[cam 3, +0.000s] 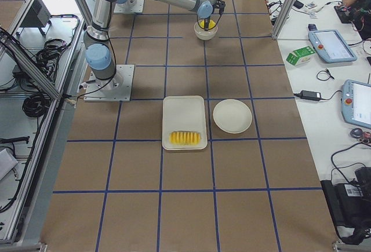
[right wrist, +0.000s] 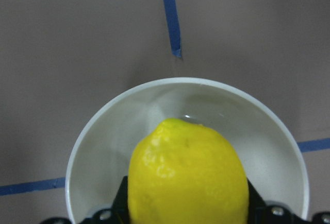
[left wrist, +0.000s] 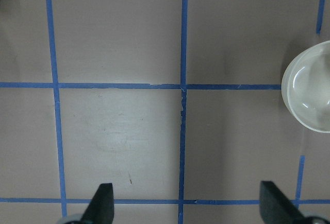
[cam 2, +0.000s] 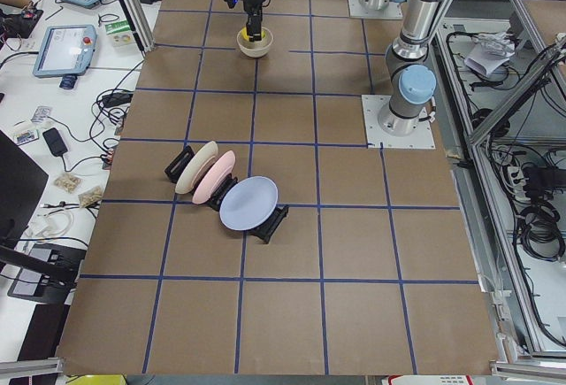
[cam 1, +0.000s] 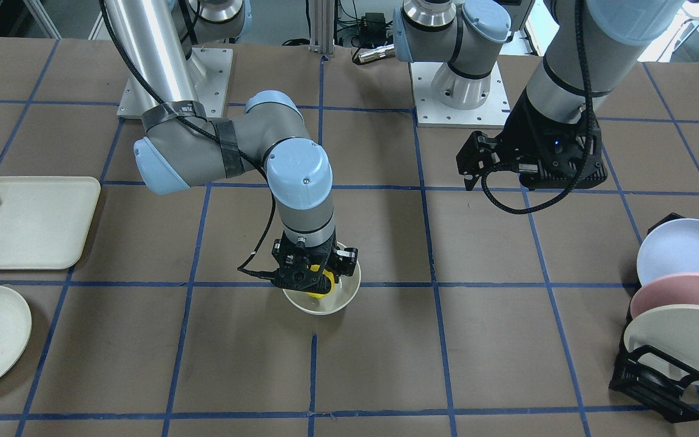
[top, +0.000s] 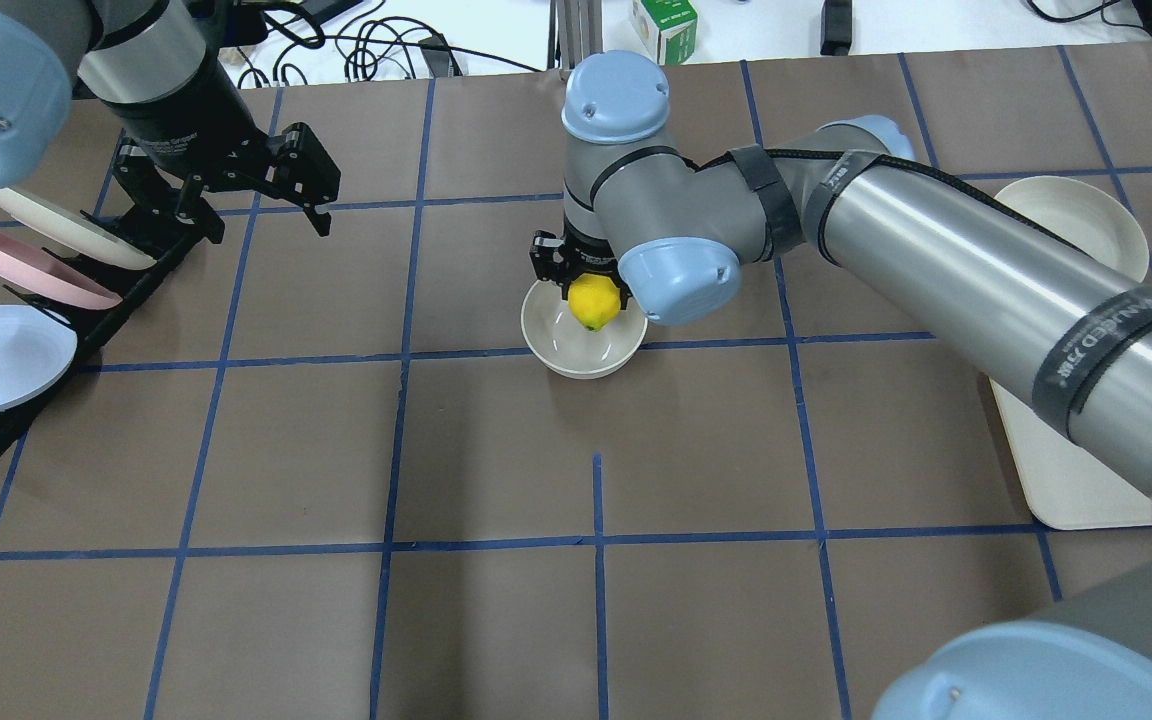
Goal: Place bowl and put lemon in it
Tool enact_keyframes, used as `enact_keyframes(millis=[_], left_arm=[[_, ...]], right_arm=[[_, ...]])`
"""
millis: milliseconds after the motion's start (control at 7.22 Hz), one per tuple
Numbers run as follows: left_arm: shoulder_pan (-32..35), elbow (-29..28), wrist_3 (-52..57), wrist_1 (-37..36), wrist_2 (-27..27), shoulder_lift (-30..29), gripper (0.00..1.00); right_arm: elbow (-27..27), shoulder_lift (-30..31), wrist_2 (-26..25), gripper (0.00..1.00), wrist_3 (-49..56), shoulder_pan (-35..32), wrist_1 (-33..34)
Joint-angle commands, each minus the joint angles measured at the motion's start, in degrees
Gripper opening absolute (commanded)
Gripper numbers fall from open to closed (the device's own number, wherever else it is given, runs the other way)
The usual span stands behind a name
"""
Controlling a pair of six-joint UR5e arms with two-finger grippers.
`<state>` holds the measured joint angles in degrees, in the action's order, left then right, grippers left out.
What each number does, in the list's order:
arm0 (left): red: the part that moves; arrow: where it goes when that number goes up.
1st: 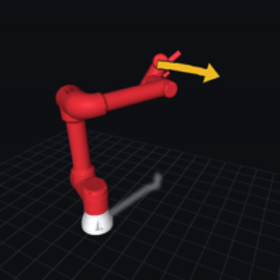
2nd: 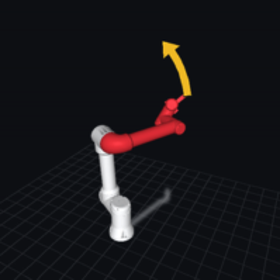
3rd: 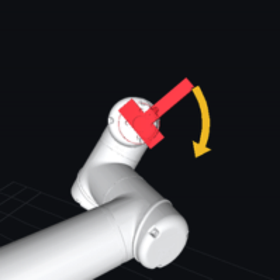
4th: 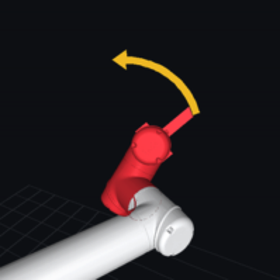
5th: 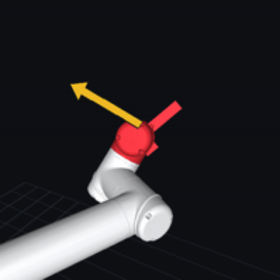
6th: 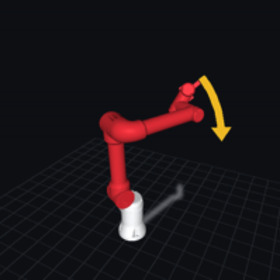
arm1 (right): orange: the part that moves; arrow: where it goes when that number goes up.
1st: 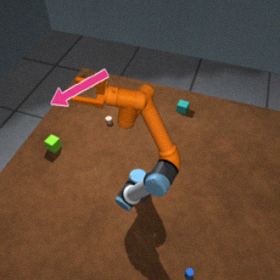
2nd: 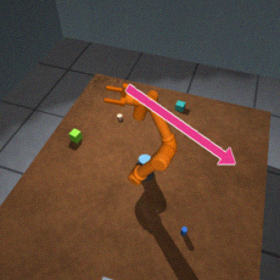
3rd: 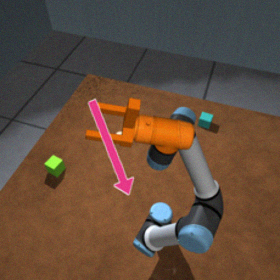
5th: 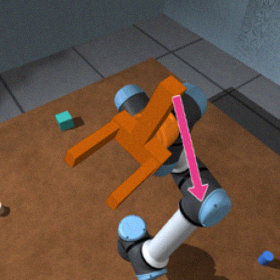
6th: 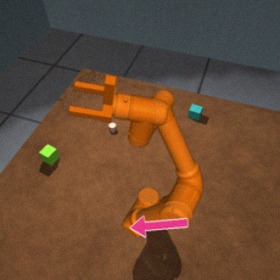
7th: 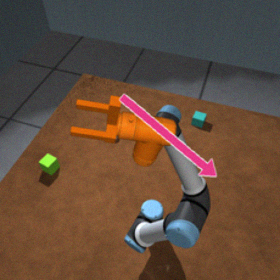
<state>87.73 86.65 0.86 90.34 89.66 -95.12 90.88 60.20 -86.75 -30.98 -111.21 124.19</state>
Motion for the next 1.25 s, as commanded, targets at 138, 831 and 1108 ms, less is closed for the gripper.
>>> enact_keyframes(millis=[138,831,1108], left_arm=[[0.1,-0.1,-0.4,-0.2,0.0,-0.1,1.0],[0.2,-0.1,-0.7,-0.3,0.1,0.3,1.0],[0.2,0.0,-0.9,-0.3,0.0,0.0,1.0]], right_arm=[[-0.2,-1.6,-0.7,0.75,0.5,0.0,0.3],[-1.0,9.2,-2.5,1.0,4.5,5.8,-7.1],[-0.6,18.0,-2.5,1.0,11.9,13.7,-18.0]])
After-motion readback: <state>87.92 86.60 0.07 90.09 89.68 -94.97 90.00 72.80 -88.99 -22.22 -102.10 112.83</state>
